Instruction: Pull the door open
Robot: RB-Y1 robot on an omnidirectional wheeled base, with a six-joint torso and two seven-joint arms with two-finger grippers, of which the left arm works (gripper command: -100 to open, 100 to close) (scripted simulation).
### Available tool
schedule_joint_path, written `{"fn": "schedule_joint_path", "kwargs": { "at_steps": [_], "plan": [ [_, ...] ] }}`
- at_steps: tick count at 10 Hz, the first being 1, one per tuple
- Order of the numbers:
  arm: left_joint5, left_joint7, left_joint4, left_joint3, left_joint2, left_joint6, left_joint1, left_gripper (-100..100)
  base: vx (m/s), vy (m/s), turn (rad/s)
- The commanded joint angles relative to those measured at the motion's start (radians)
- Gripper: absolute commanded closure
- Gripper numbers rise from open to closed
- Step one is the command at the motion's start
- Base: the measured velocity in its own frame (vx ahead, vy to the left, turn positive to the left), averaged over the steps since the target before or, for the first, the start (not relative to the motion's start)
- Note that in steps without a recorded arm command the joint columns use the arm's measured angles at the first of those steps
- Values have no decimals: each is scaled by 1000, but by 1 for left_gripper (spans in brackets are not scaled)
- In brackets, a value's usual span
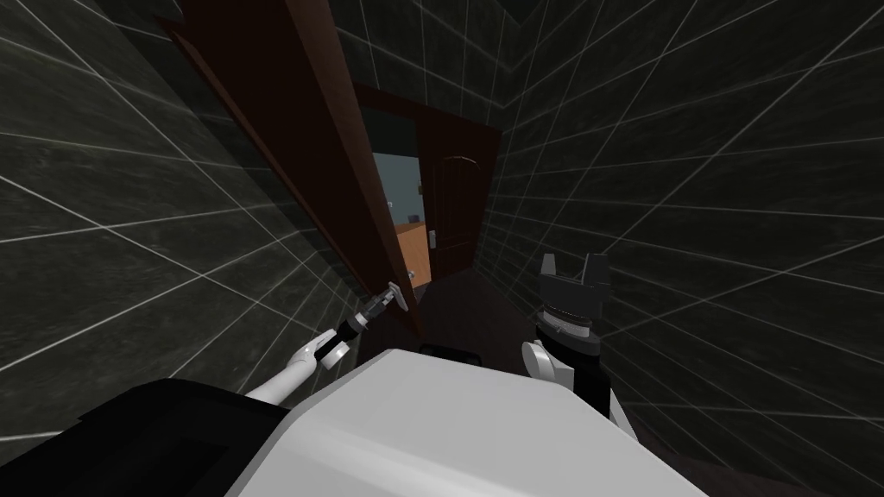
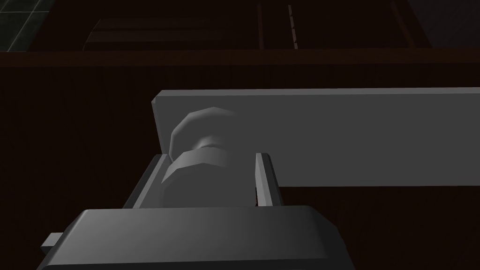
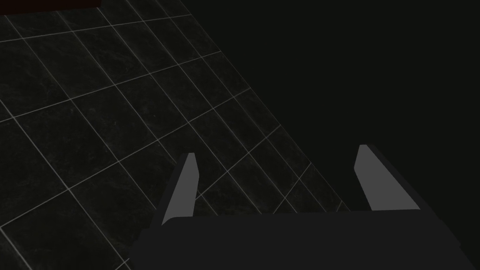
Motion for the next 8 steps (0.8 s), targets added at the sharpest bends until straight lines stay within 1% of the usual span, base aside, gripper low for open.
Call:
{"fn": "schedule_joint_path", "kwargs": {
  "at_steps": [1,4,5,8],
  "plan": [
    [-10,1,19,-14,-5,-35,10,100,32,-34,-11],
    [-16,4,57,-15,-2,-97,20,100,29,-25,-22],
    [-20,6,85,-16,0,-141,27,100,37,-43,-34],
    [-27,9,127,-17,4,-208,38,100,32,-40,-24]
  ]
}}
